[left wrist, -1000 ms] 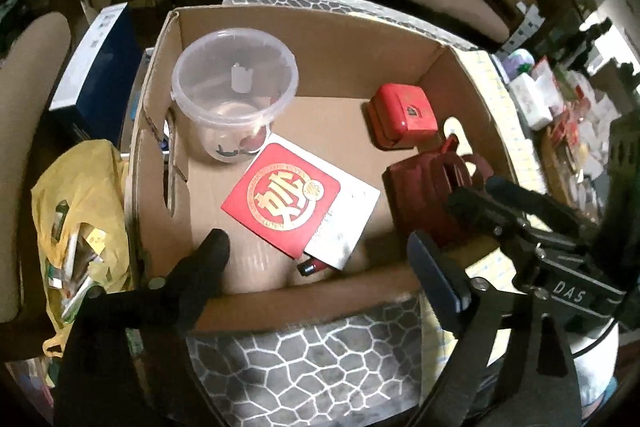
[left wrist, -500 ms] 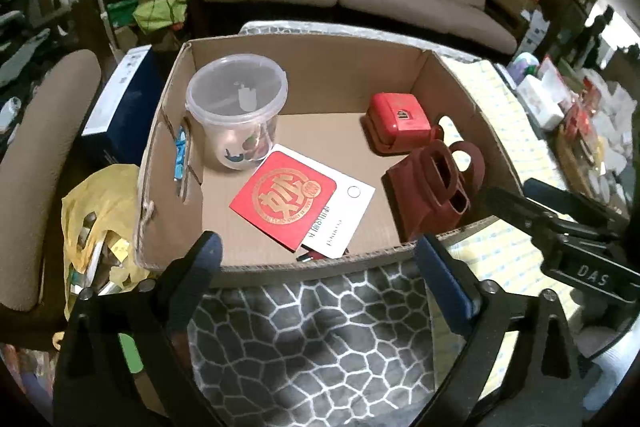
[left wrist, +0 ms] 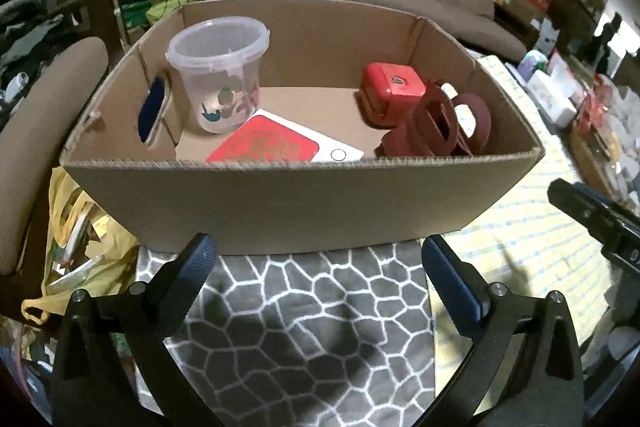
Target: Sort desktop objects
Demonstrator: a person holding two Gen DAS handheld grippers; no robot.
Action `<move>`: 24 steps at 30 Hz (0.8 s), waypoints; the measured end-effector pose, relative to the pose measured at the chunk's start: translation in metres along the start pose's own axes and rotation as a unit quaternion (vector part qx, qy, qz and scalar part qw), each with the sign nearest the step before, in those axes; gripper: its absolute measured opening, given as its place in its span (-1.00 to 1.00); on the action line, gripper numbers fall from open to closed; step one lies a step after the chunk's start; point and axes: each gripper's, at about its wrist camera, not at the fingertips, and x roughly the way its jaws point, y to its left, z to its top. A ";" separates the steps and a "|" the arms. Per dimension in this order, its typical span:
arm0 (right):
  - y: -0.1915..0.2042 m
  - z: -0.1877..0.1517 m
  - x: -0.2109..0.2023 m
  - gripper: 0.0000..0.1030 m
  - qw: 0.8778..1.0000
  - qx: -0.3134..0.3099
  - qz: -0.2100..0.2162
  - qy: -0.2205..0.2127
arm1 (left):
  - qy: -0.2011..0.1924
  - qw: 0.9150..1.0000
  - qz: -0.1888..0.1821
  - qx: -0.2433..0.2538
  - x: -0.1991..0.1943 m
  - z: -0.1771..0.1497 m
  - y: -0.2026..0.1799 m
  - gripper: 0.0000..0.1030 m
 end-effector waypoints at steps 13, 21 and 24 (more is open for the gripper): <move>-0.045 -0.046 0.058 0.89 0.998 -0.009 -0.040 0.047 | 0.024 0.998 0.052 0.005 0.067 -0.034 -0.028 1.00; -0.064 -0.057 0.080 0.90 0.997 0.001 -0.053 0.060 | 0.025 0.997 0.075 0.000 0.089 -0.039 -0.036 1.00; -0.070 -0.063 0.088 0.90 0.996 0.004 -0.068 0.064 | 0.034 0.996 0.077 -0.005 0.098 -0.040 -0.037 1.00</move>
